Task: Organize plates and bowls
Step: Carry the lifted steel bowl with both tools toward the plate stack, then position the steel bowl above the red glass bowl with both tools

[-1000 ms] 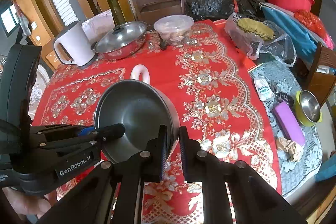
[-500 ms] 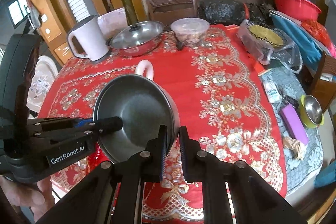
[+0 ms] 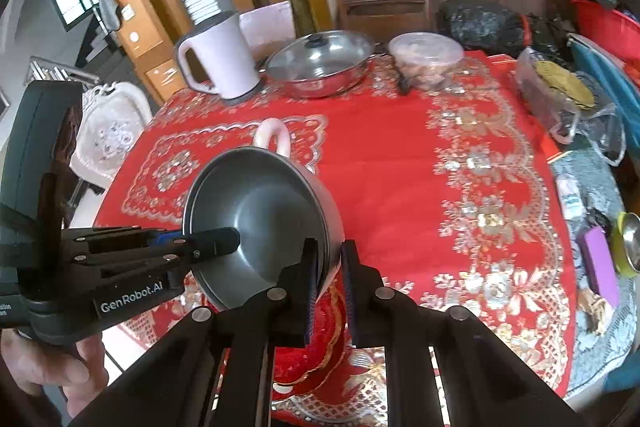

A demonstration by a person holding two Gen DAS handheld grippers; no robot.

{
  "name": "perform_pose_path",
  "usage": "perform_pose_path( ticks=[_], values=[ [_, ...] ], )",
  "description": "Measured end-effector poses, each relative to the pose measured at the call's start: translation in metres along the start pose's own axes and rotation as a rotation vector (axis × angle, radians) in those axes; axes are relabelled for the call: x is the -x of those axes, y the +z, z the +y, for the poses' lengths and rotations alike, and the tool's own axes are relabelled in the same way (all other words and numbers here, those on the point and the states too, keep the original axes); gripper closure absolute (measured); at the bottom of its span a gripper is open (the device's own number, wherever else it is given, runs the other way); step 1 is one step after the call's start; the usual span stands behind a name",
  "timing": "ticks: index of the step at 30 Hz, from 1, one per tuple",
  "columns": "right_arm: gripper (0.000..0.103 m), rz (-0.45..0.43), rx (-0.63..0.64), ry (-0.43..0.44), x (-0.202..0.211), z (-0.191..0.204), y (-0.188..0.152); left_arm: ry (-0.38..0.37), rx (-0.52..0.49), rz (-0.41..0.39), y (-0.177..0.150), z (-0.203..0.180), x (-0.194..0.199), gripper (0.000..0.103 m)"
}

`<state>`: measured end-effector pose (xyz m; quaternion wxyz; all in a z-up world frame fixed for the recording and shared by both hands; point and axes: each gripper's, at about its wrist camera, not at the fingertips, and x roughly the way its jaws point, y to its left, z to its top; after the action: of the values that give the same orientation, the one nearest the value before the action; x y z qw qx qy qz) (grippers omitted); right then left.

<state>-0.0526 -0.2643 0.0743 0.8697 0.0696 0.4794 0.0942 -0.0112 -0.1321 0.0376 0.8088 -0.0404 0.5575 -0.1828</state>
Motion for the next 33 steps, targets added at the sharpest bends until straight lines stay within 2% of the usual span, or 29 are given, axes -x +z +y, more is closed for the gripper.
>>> perform_pose_path(
  ticks=[6, 20, 33],
  values=[
    [0.091, 0.035, 0.031, 0.054, -0.011, 0.011, -0.005, 0.004, 0.055, 0.019, -0.013, 0.02, 0.0, 0.094],
    [0.091, 0.118, 0.054, 0.141, -0.033, 0.02, -0.026, 0.014, 0.131, 0.082, -0.054, 0.038, -0.012, 0.092],
    [0.091, 0.176, 0.071, 0.153, -0.049, 0.026, -0.042, 0.02, 0.171, 0.139, -0.077, 0.048, -0.029, 0.092]
  ],
)
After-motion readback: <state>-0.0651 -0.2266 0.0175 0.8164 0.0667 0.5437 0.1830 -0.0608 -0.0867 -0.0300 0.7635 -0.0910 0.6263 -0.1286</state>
